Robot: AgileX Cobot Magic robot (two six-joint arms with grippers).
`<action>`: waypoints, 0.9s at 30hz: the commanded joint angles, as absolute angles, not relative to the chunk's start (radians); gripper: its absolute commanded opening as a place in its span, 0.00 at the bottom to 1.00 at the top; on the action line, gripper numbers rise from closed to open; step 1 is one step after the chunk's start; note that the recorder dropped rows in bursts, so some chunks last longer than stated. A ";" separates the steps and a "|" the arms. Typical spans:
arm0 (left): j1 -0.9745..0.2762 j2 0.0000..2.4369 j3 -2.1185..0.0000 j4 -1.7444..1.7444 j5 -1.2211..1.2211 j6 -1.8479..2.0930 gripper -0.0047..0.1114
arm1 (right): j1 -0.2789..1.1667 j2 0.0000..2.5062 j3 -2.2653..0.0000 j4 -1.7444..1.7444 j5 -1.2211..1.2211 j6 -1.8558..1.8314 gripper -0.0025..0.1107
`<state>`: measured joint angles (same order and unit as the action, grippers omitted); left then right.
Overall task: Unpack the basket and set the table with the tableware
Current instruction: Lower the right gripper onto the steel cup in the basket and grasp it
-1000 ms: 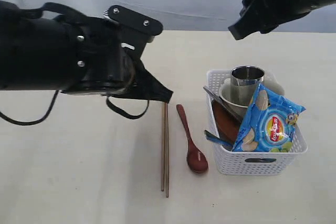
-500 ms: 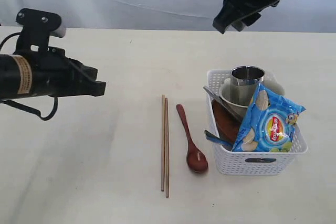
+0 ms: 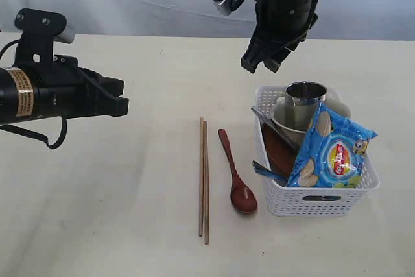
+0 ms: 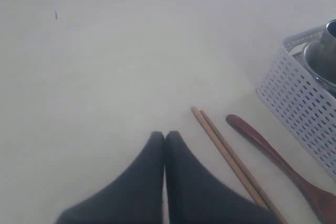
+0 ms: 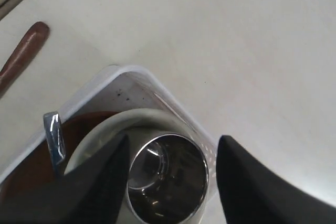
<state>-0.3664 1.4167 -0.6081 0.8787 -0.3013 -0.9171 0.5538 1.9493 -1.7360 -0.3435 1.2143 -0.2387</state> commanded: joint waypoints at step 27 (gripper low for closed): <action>-0.362 1.408 -0.602 0.885 -0.309 -0.911 0.04 | 0.480 2.053 -1.637 -0.205 1.221 -0.206 0.35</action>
